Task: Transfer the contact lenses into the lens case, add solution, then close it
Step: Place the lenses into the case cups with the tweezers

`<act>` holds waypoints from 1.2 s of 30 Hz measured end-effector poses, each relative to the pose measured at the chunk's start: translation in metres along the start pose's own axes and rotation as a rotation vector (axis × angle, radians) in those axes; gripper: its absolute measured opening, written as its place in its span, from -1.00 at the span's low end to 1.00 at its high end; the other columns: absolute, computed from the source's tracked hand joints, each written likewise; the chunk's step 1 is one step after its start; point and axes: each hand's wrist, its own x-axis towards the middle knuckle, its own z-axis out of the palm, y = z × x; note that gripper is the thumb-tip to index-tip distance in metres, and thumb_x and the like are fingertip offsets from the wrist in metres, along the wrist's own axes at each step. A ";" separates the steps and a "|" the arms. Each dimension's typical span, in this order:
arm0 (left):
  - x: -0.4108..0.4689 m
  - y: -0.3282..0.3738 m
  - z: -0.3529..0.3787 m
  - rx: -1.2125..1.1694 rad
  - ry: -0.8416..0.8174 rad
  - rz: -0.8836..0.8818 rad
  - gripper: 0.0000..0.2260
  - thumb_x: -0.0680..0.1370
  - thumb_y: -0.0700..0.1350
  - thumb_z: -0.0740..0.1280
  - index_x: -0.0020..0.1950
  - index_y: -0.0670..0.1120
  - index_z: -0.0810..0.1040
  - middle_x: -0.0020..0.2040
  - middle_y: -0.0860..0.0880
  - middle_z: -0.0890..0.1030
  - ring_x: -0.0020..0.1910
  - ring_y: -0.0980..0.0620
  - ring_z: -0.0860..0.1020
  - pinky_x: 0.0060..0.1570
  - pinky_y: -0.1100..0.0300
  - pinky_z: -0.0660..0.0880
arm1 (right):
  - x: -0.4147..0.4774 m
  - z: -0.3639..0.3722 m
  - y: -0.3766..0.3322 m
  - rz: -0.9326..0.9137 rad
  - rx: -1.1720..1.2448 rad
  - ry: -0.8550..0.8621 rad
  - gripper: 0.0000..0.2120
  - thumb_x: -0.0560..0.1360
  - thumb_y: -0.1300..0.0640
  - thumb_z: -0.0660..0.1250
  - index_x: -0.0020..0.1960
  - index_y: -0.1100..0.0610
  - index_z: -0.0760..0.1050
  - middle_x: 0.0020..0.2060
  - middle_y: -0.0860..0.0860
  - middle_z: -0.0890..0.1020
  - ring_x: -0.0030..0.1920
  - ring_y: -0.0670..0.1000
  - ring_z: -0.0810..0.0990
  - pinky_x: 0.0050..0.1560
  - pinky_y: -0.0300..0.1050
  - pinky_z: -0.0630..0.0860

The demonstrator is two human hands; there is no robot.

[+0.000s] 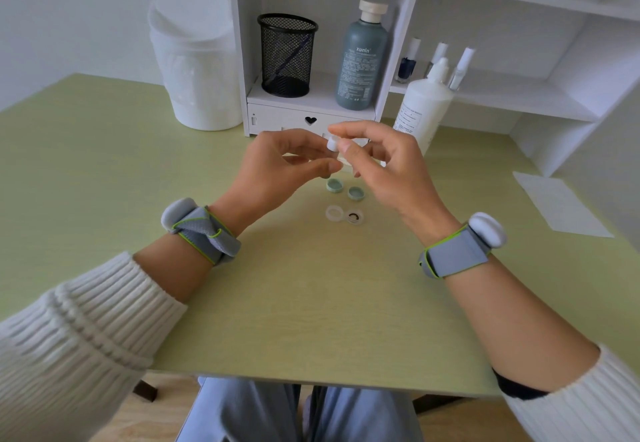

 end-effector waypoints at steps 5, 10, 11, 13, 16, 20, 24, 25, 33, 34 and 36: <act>-0.001 0.001 0.000 0.039 -0.013 0.017 -0.85 0.43 -0.12 0.56 -0.03 -0.08 0.71 -0.17 -0.04 0.74 -0.14 -0.02 0.72 0.14 -0.07 0.61 | 0.001 0.001 0.003 0.055 -0.047 0.033 -0.82 0.49 -0.08 0.49 0.02 -0.02 0.64 -0.04 -0.12 0.71 -0.30 -0.14 0.57 -0.22 -0.34 0.50; -0.001 0.001 0.000 0.017 -0.010 0.024 -0.84 0.43 -0.13 0.56 -0.02 -0.10 0.71 -0.16 -0.04 0.74 -0.15 -0.05 0.71 0.10 -0.07 0.63 | -0.001 0.001 -0.001 0.009 -0.023 -0.037 -0.82 0.56 0.03 0.43 0.15 -0.02 0.65 0.06 -0.09 0.66 -0.21 0.00 0.64 -0.06 -0.16 0.59; -0.001 0.001 0.000 0.020 -0.011 0.025 -0.84 0.43 -0.13 0.56 -0.02 -0.10 0.71 -0.16 -0.05 0.74 -0.15 -0.05 0.71 0.11 -0.08 0.62 | -0.001 0.002 0.000 -0.001 -0.042 -0.023 -0.86 0.56 0.04 0.44 0.11 -0.02 0.66 0.05 -0.08 0.67 -0.20 0.00 0.64 -0.06 -0.20 0.57; -0.002 0.001 0.000 0.038 -0.019 0.026 -0.86 0.43 -0.13 0.56 -0.03 -0.08 0.71 -0.17 -0.04 0.74 -0.14 -0.02 0.71 0.15 -0.10 0.61 | -0.001 0.003 0.001 0.013 -0.070 0.019 -0.88 0.52 0.00 0.48 0.02 0.00 0.66 -0.05 -0.08 0.68 -0.22 -0.05 0.63 -0.15 -0.33 0.50; -0.003 0.002 0.001 0.064 -0.033 0.033 -0.88 0.45 -0.12 0.54 -0.03 -0.06 0.71 -0.18 -0.04 0.73 -0.12 -0.01 0.71 0.16 -0.12 0.60 | -0.001 0.001 0.001 0.034 -0.075 0.017 -0.80 0.49 -0.06 0.50 0.04 -0.01 0.60 -0.06 -0.09 0.68 -0.22 -0.11 0.63 -0.20 -0.47 0.44; -0.002 0.003 -0.001 0.039 -0.023 0.033 -0.85 0.44 -0.12 0.56 -0.02 -0.08 0.71 -0.16 0.00 0.73 -0.15 -0.01 0.71 0.13 -0.10 0.61 | -0.002 0.003 -0.002 -0.021 -0.063 -0.012 -0.86 0.56 0.05 0.43 0.12 -0.01 0.64 0.07 -0.11 0.65 -0.17 -0.03 0.65 -0.07 -0.27 0.51; -0.002 0.002 0.001 0.056 -0.036 0.038 -0.89 0.45 -0.13 0.54 -0.05 0.00 0.71 -0.17 -0.02 0.73 -0.11 -0.01 0.71 0.16 -0.12 0.60 | -0.003 0.003 0.000 -0.010 -0.119 0.020 -0.85 0.52 -0.02 0.47 0.05 0.01 0.63 0.00 -0.12 0.67 -0.17 -0.09 0.64 -0.14 -0.26 0.48; -0.002 0.001 0.001 0.058 -0.039 0.042 -0.90 0.45 -0.14 0.53 -0.06 0.00 0.71 -0.17 -0.03 0.73 -0.10 -0.02 0.71 0.16 -0.12 0.60 | -0.003 0.003 0.000 -0.009 -0.119 0.011 -0.81 0.52 -0.04 0.47 0.08 0.01 0.61 0.01 -0.12 0.67 -0.16 -0.10 0.64 -0.14 -0.27 0.49; -0.001 0.001 0.000 0.004 -0.065 -0.003 -0.86 0.47 -0.18 0.53 0.01 -0.09 0.69 -0.13 -0.03 0.75 -0.13 0.02 0.72 0.11 0.05 0.63 | -0.001 0.003 -0.001 -0.039 -0.149 0.043 -0.87 0.53 0.03 0.47 0.01 0.07 0.67 -0.06 -0.08 0.68 -0.15 -0.08 0.63 -0.02 -0.26 0.52; -0.001 0.002 0.001 0.011 -0.069 -0.008 -0.87 0.47 -0.18 0.53 -0.01 -0.08 0.69 -0.14 -0.03 0.75 -0.14 0.02 0.72 0.10 0.05 0.63 | -0.001 0.003 0.000 -0.038 -0.151 0.051 -0.86 0.52 0.03 0.48 0.00 0.09 0.67 -0.08 -0.06 0.69 -0.15 -0.07 0.63 -0.03 -0.25 0.54; -0.001 0.005 0.001 0.034 -0.066 -0.010 -0.88 0.46 -0.18 0.53 -0.03 -0.06 0.69 -0.16 -0.02 0.75 -0.16 0.03 0.72 0.09 0.05 0.64 | -0.001 0.003 -0.001 -0.055 -0.157 0.064 -0.84 0.52 0.04 0.48 -0.01 0.13 0.66 -0.12 -0.05 0.70 -0.17 -0.08 0.63 -0.04 -0.27 0.53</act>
